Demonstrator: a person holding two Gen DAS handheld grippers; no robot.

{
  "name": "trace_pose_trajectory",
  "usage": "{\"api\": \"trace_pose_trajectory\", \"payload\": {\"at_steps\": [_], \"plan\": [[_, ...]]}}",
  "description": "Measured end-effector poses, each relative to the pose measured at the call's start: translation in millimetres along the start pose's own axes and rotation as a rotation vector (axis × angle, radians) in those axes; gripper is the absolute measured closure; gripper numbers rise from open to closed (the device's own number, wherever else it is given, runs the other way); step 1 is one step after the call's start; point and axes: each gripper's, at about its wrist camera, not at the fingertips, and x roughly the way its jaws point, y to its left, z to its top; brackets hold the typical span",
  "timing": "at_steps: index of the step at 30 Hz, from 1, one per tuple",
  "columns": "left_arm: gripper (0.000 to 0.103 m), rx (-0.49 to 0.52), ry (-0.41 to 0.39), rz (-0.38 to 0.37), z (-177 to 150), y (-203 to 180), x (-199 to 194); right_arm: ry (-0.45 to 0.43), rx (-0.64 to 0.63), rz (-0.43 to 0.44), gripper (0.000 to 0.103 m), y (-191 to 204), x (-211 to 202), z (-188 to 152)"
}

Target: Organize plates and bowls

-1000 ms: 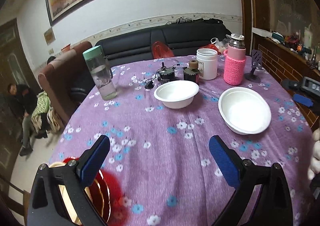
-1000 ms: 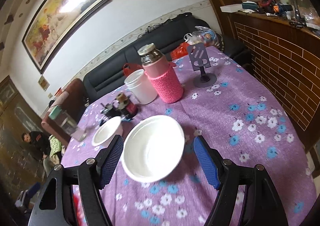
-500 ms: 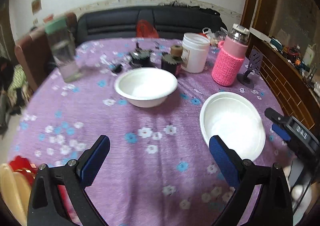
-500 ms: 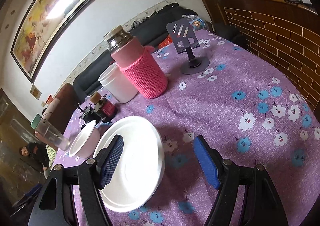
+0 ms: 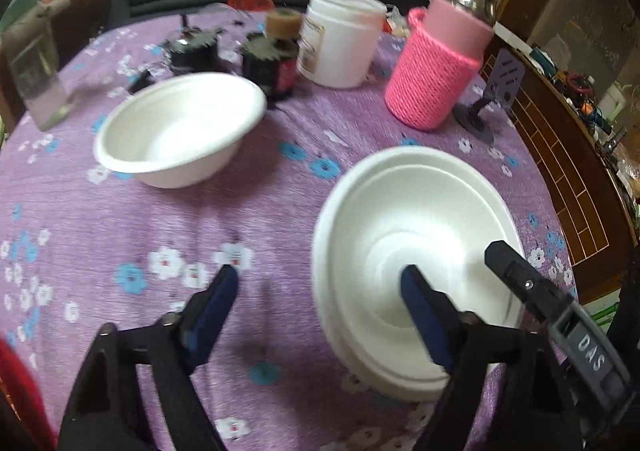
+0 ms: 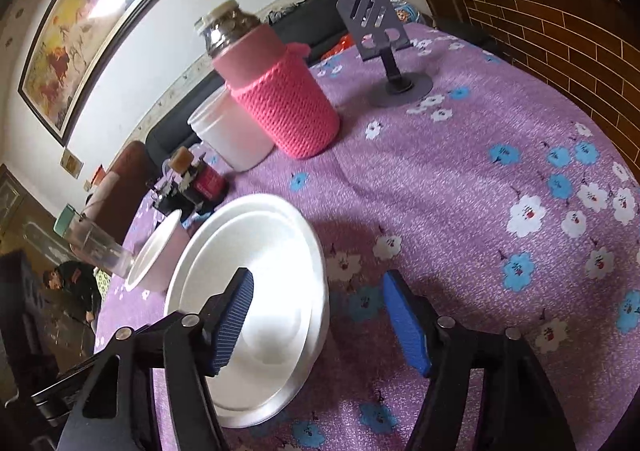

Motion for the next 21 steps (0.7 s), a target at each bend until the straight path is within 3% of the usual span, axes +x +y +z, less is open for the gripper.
{"api": "trace_pose_trajectory", "payload": {"at_steps": [5,7,13,21], "plan": [[0.058,-0.023,0.049,-0.015,1,-1,13,0.028,0.014,0.006,0.04,-3,7,-2],[0.075,-0.024,0.06,-0.018,1,1,16,0.044,0.023,0.016,0.049,-4,9,-3],[0.084,-0.032,0.051,-0.024,2,10,12,0.071,0.019,0.046,0.077,0,13,-7],[0.088,0.006,0.003,0.007,-3,7,1,0.05,-0.033,0.046,0.082,14,7,-11]]}}
